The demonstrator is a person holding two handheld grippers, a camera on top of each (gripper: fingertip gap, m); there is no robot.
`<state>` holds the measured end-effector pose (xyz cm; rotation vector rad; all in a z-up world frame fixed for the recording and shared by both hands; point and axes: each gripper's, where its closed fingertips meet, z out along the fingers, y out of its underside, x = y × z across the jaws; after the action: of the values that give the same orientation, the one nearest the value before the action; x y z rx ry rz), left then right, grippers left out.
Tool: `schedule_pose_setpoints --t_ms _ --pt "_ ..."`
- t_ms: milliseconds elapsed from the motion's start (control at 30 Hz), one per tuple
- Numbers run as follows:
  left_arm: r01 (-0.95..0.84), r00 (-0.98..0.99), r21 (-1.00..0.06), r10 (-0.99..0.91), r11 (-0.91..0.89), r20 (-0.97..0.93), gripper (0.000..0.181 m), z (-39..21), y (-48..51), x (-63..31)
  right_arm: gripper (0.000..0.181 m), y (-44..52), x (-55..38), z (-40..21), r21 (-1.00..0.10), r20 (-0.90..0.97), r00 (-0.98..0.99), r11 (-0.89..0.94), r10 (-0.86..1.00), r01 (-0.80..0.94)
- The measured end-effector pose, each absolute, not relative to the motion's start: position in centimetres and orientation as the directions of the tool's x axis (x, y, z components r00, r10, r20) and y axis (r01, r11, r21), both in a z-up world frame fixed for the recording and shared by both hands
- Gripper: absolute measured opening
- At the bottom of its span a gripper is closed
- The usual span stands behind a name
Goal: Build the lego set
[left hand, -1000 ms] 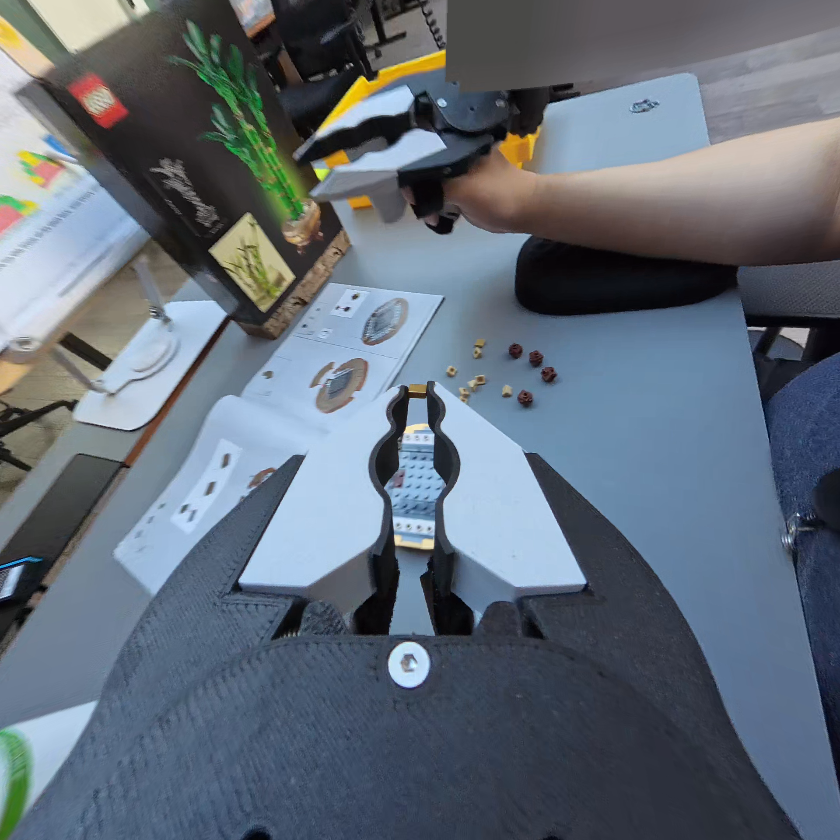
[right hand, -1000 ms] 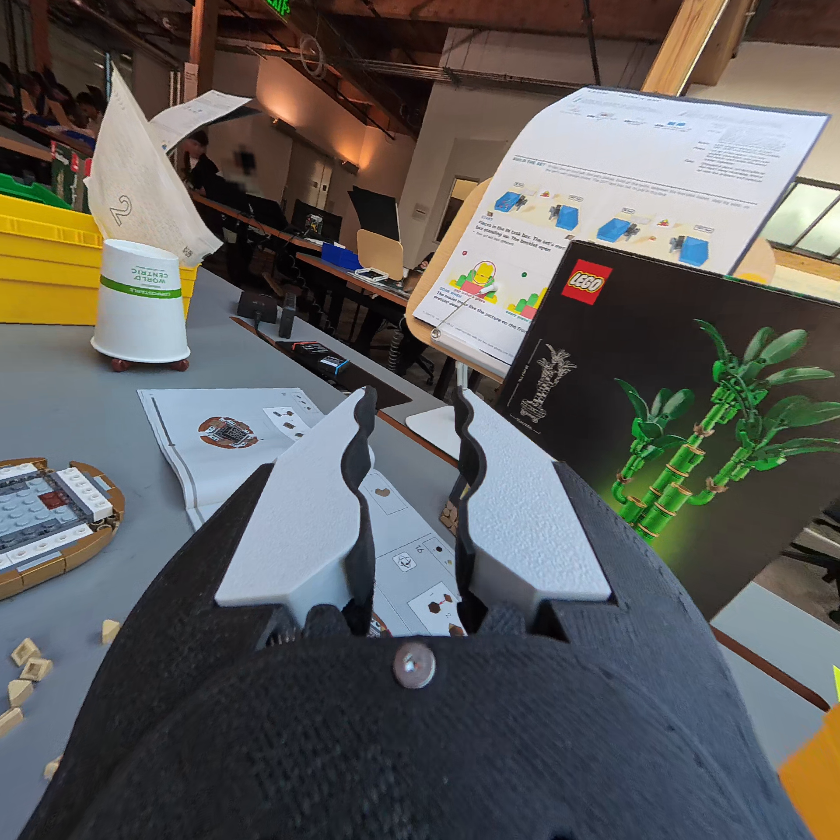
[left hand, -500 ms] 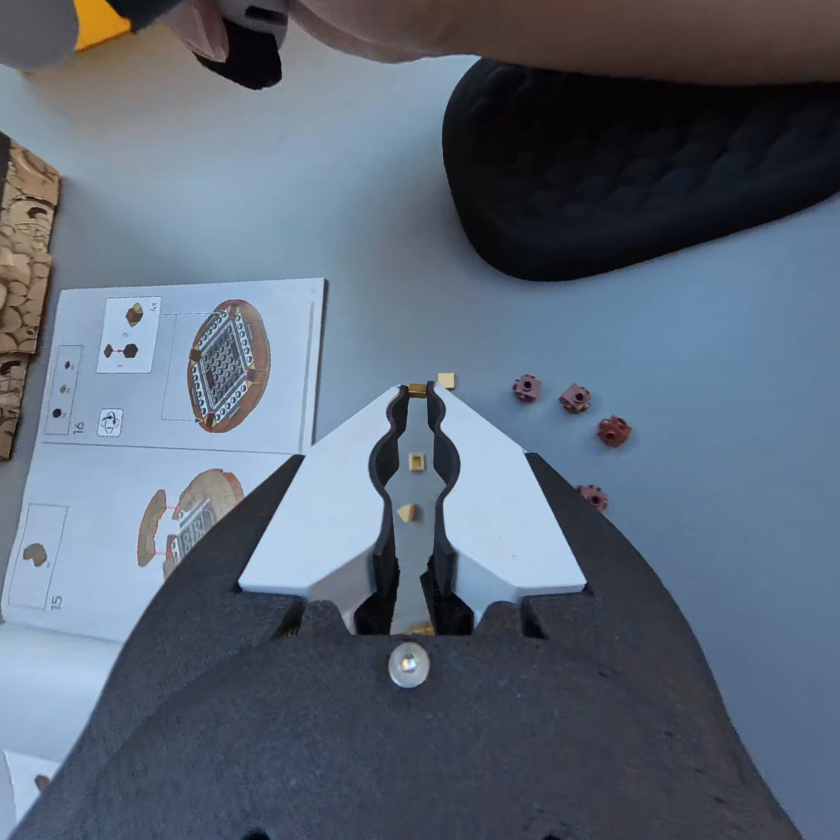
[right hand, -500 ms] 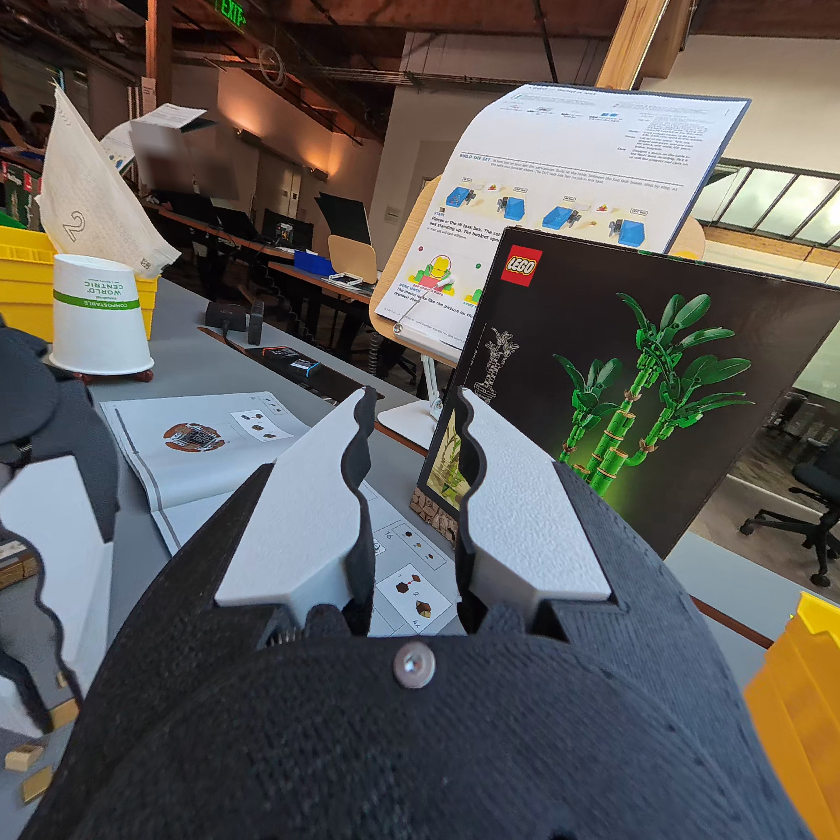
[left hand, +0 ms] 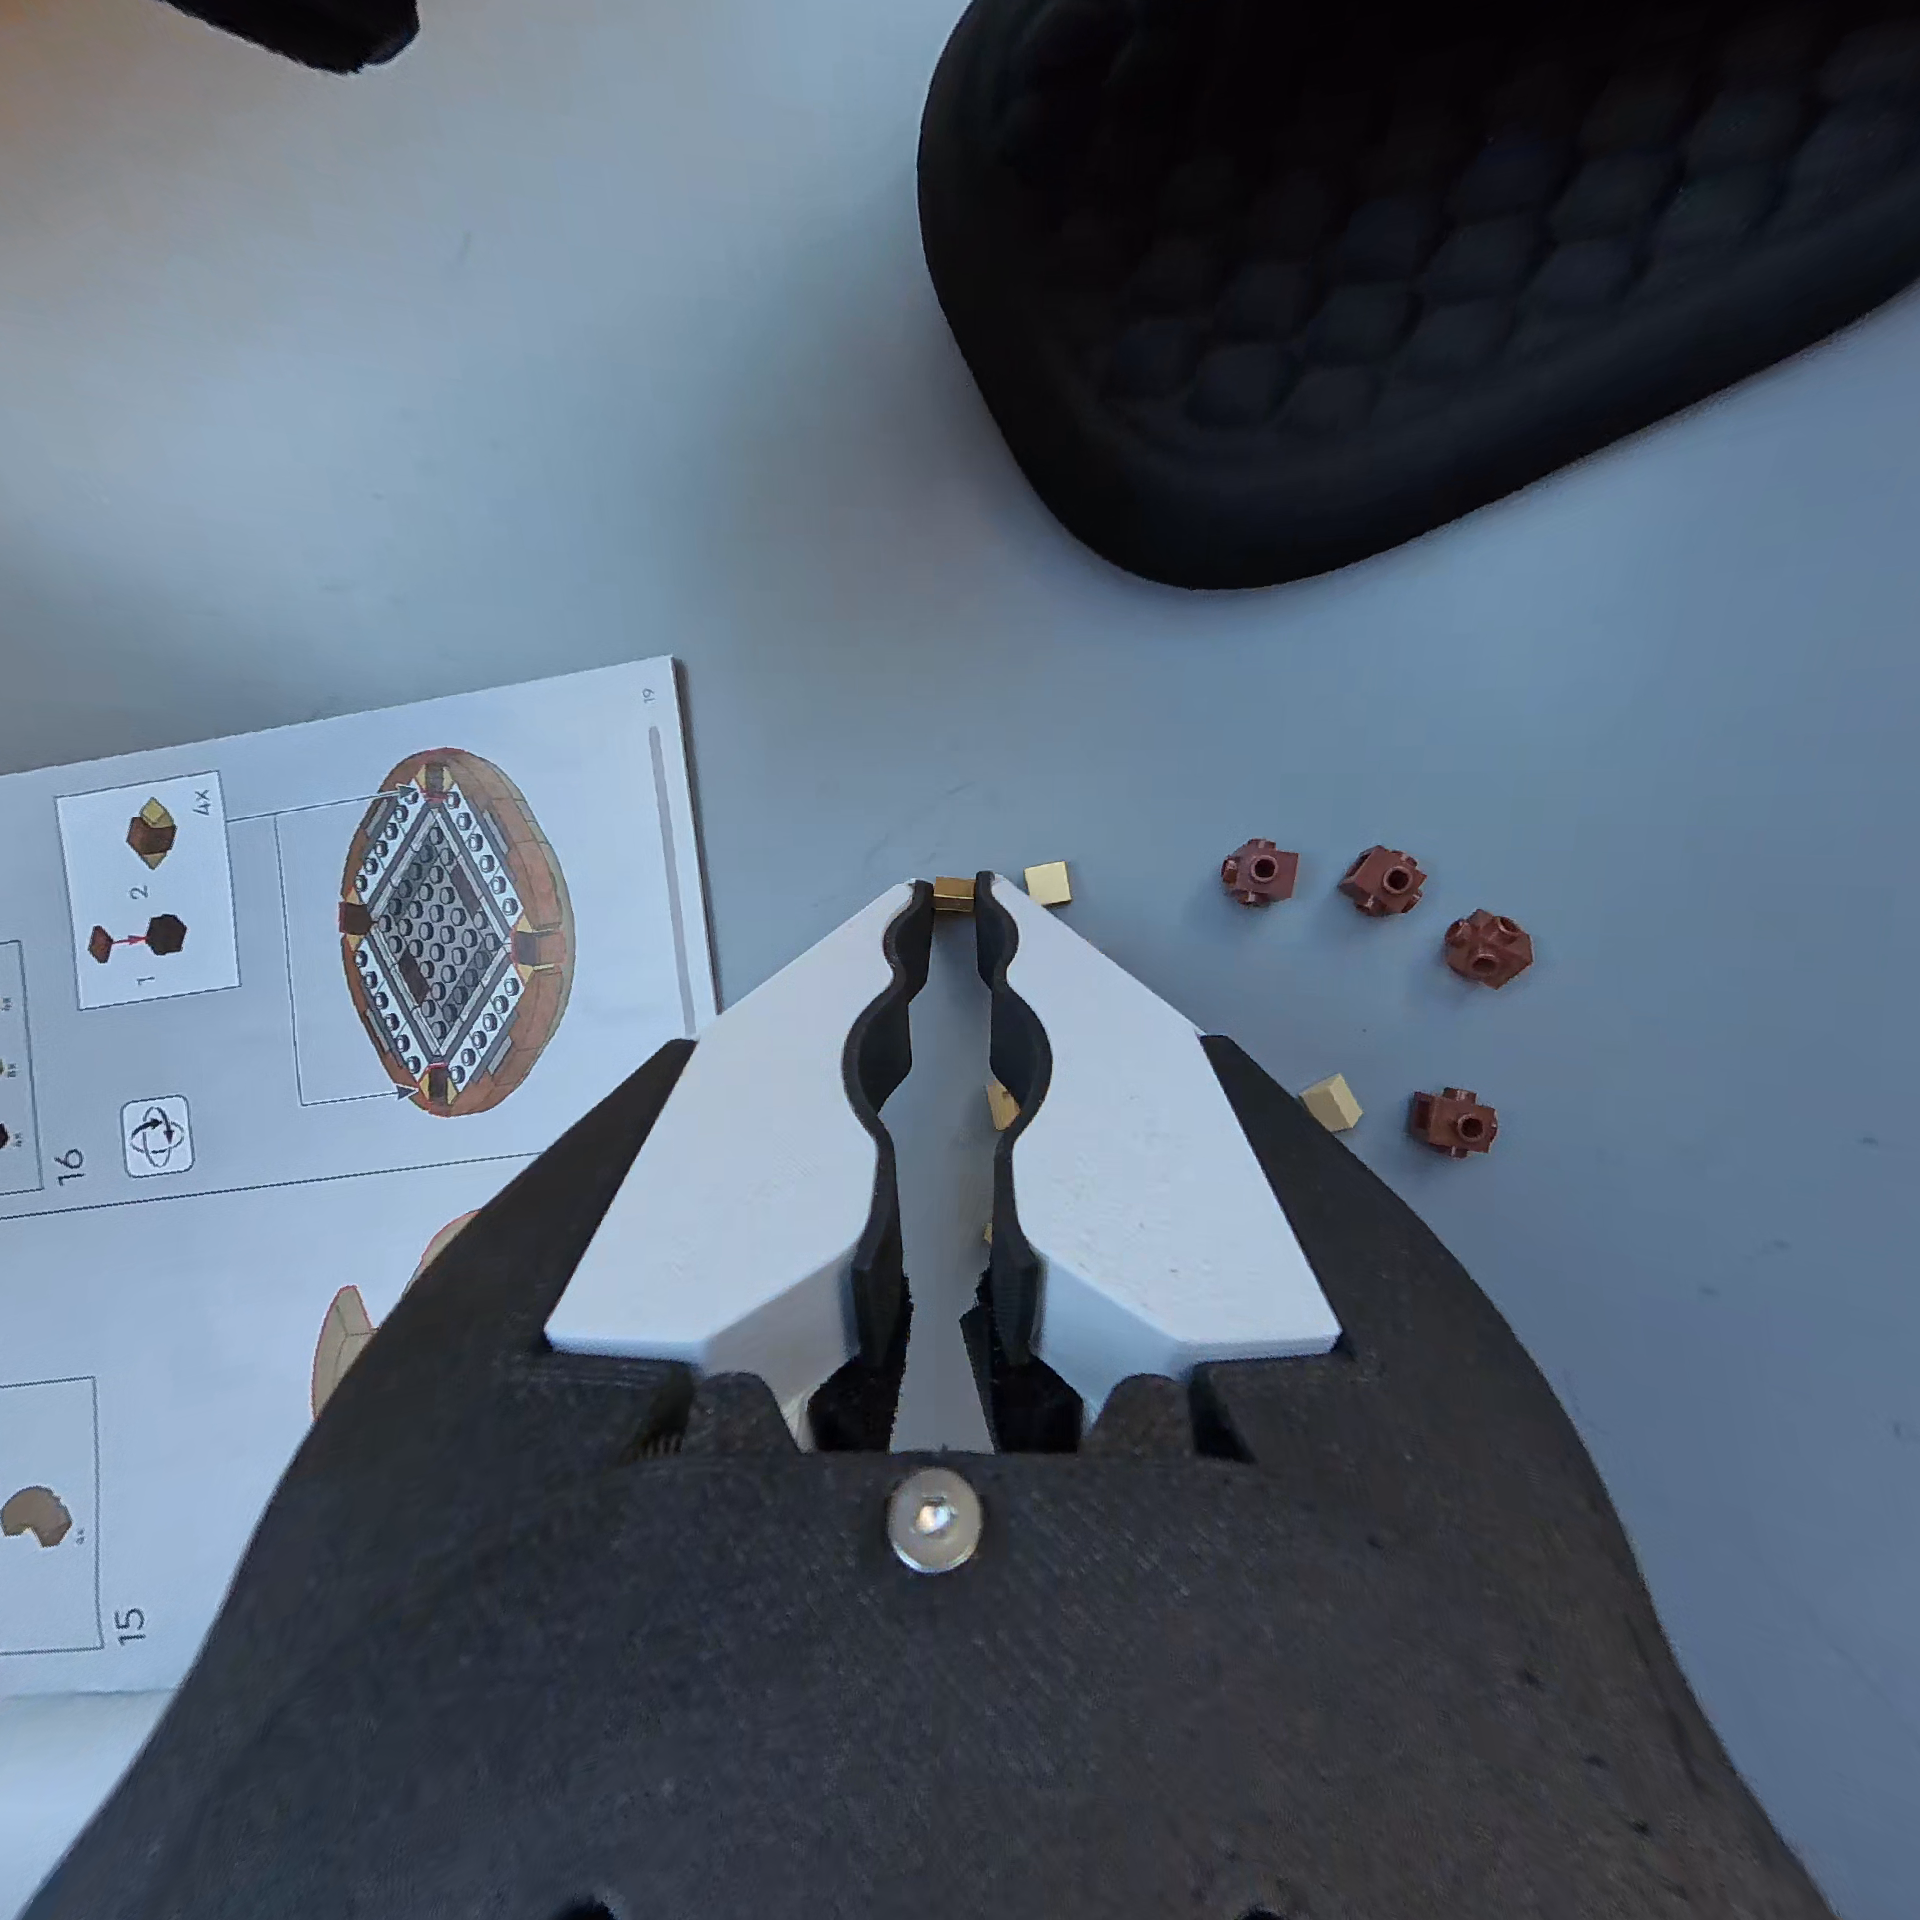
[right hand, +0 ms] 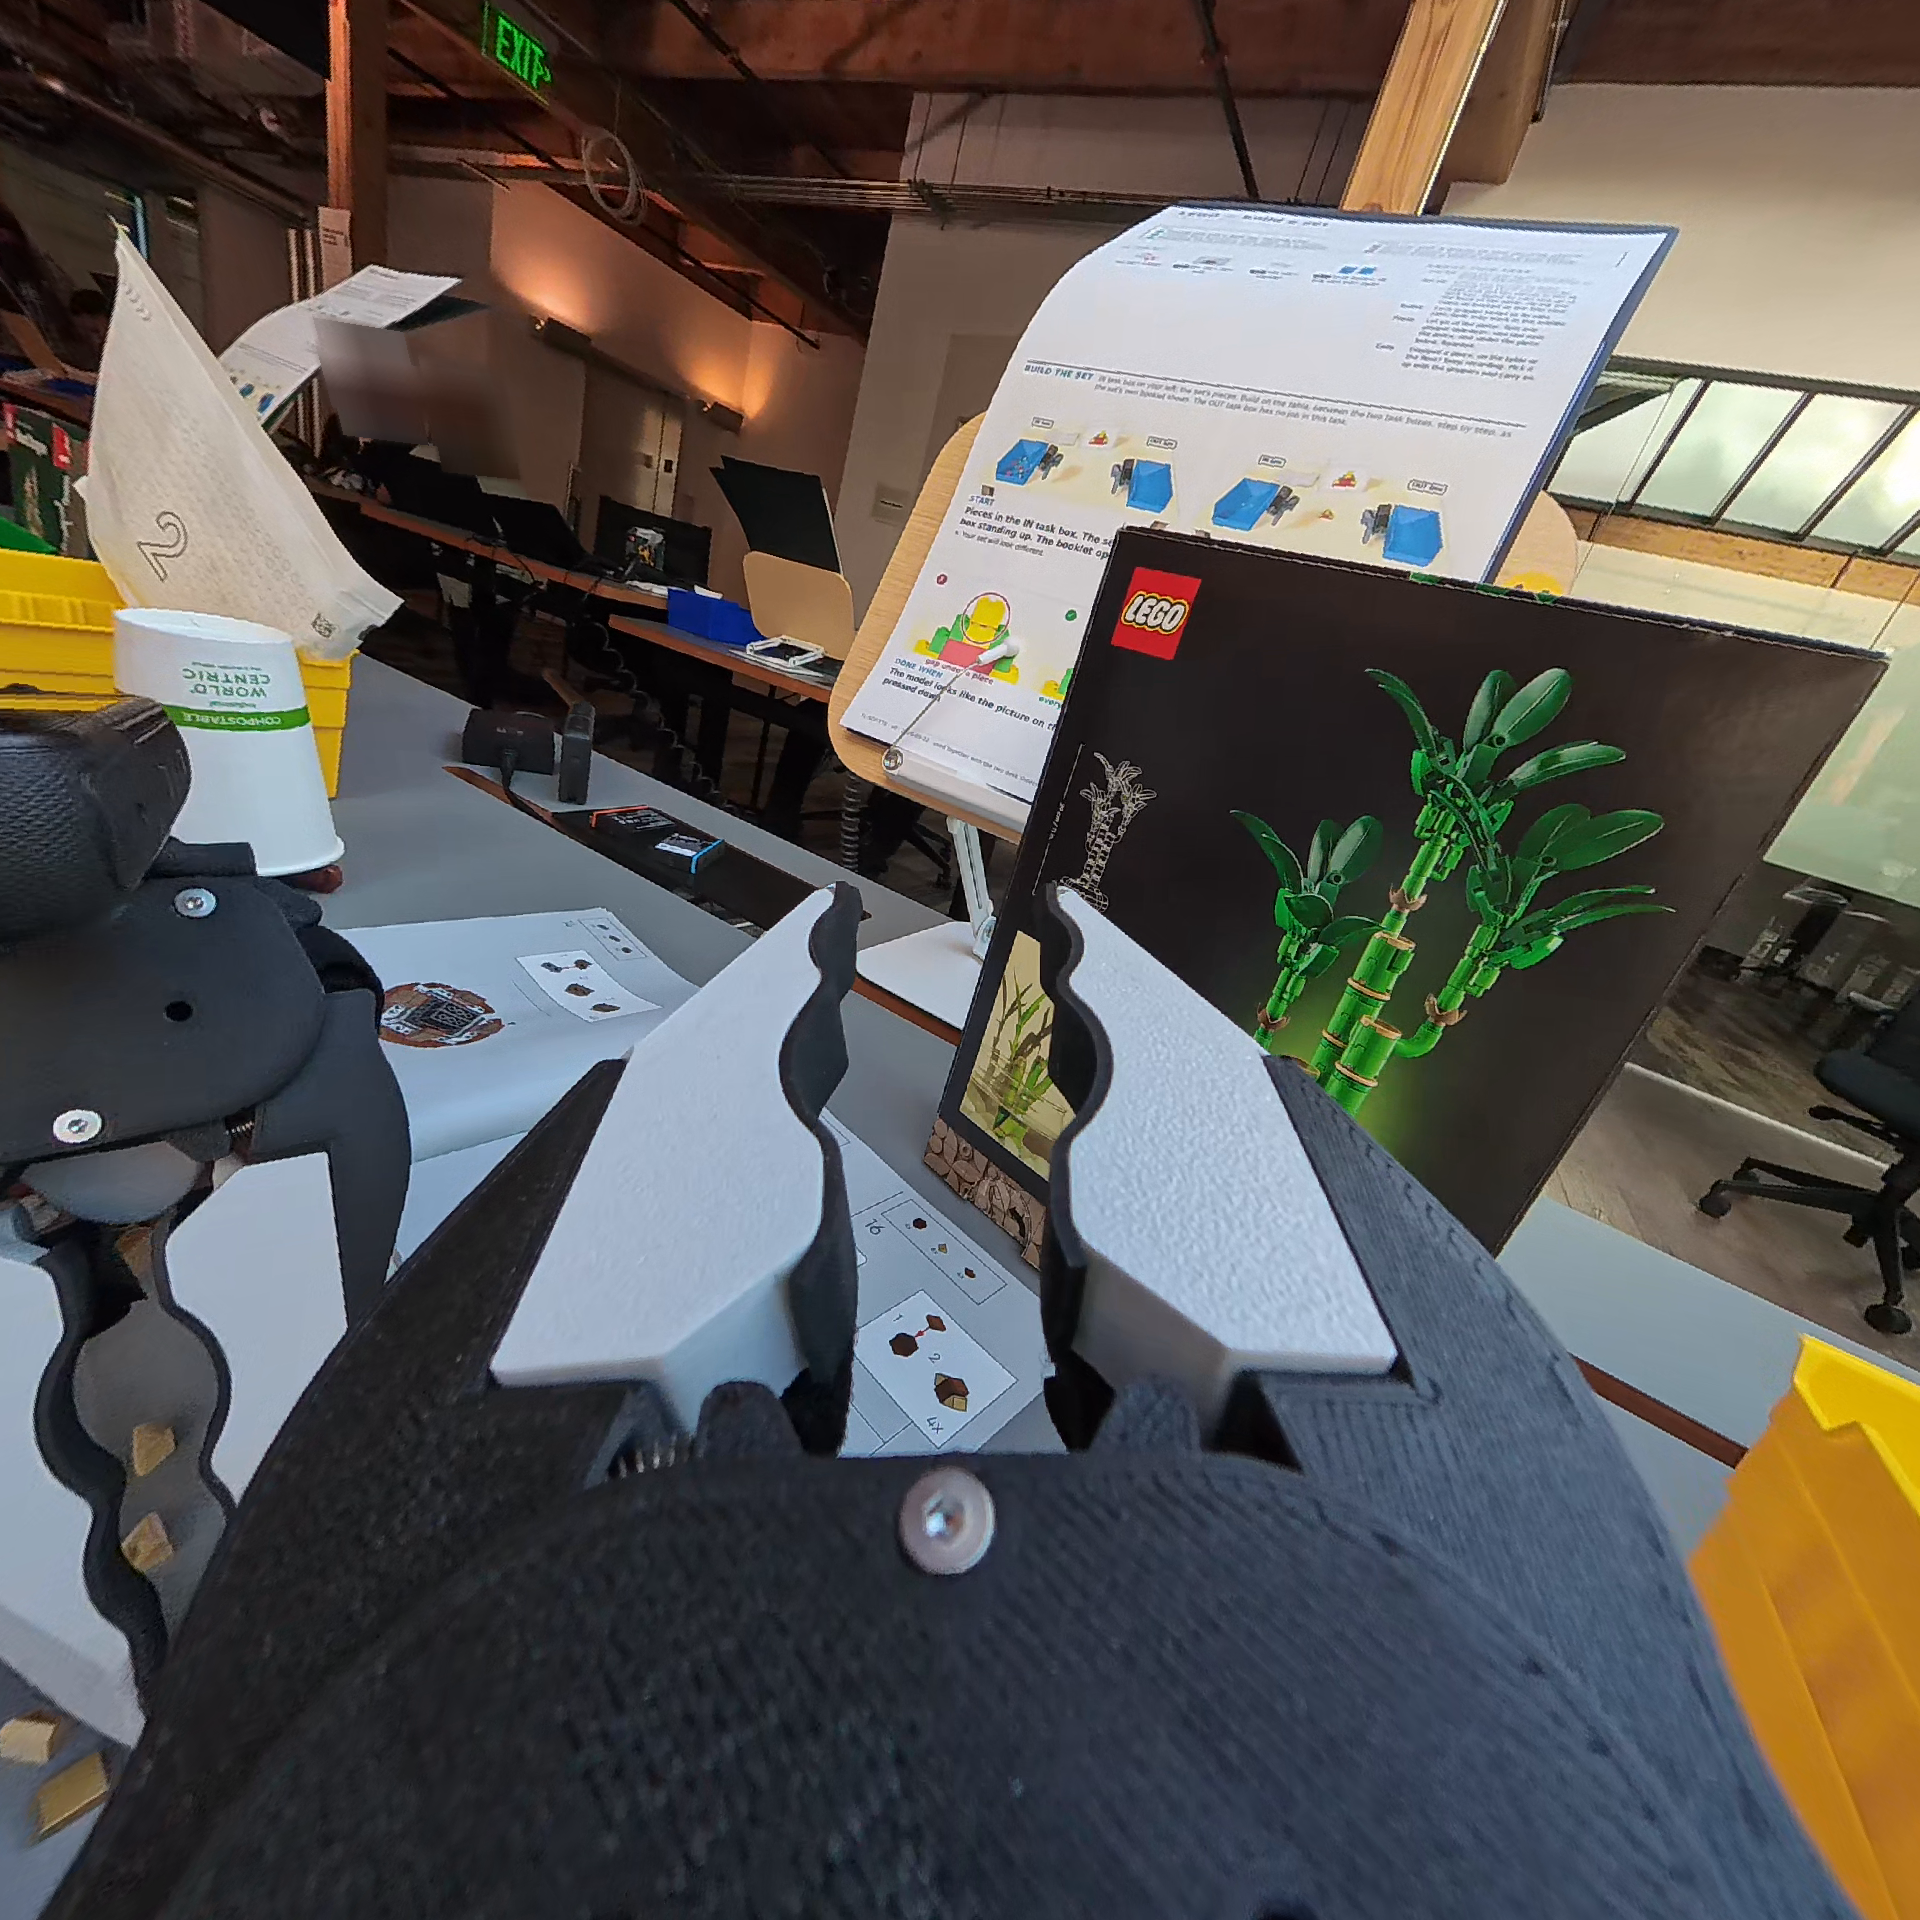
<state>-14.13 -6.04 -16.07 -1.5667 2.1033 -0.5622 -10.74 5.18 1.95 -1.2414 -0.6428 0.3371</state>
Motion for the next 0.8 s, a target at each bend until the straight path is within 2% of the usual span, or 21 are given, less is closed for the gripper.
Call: schedule_pose_setpoints --t_ms 33,200,333,567,633,800 --pt "-0.775 -0.250 -0.572 -0.961 0.270 -0.114 0.006 -16.1 -6.1 -14.1 0.034 5.2 -10.8 1.9 -0.946 0.269 0.778 0.306 0.568 0.104" --pt "-0.781 -0.213 -0.582 -0.972 0.228 -0.096 0.017 -15.8 -5.8 -14.3 0.034 5.2 -10.6 1.9 -0.946 0.272 0.780 0.306 0.563 0.109" --pt "-0.711 -0.101 -0.697 -0.995 0.089 -0.024 0.025 -12.7 -5.8 -14.6 0.034 5.2 -10.1 2.1 -0.946 0.264 0.791 0.309 0.552 0.100" --pt "-0.413 0.392 -0.909 -0.911 -0.049 -0.129 0.018 -3.6 -3.1 -23.5 0.034 5.0 -8.6 3.5 -0.935 0.260 0.832 0.344 0.490 0.090" --pt "-0.353 0.506 -0.934 -0.850 -0.049 -0.147 0.019 -1.8 -3.2 -28.1 0.034 5.1 -7.9 4.0 -0.933 0.253 0.856 0.348 0.451 0.092" --pt "-0.339 0.720 -0.937 -0.664 -0.085 -0.200 0.032 1.0 -4.4 -39.3 0.033 5.2 -5.9 4.8 -0.923 0.234 0.913 0.370 0.334 0.102"
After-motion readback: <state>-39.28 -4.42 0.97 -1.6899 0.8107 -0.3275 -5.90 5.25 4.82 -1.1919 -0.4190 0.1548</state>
